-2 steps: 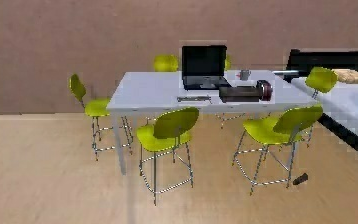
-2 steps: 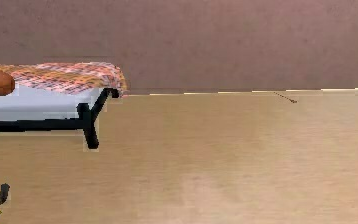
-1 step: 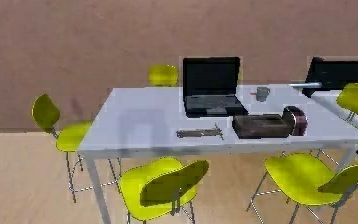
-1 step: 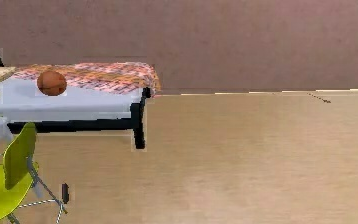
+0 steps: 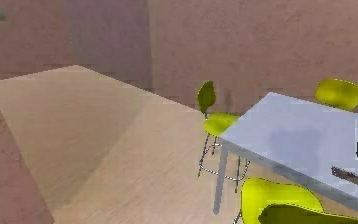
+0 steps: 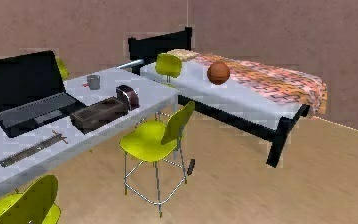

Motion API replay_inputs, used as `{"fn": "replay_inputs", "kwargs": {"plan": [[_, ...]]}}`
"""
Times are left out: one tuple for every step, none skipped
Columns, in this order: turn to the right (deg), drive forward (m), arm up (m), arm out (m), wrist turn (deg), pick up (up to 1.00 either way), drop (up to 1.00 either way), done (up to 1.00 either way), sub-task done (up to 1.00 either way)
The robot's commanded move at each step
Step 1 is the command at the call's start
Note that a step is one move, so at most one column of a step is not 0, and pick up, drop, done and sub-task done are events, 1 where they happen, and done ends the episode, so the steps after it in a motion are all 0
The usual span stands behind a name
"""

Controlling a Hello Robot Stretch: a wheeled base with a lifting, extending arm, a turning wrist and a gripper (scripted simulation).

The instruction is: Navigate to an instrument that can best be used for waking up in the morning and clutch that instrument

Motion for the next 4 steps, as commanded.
{"fn": "replay_inputs", "kwargs": {"plan": [[-12.0,0.0,0.0,0.0,0.0,0.0,0.0,0.0,0.0],[45.0,0.0,0.0,0.0,0.0,0.0,0.0,0.0,0.0],[45.0,0.0,0.0,0.0,0.0,0.0,0.0,0.0,0.0],[30.0,0.0,0.0,0.0,0.0,0.0,0.0,0.0,0.0]]}}
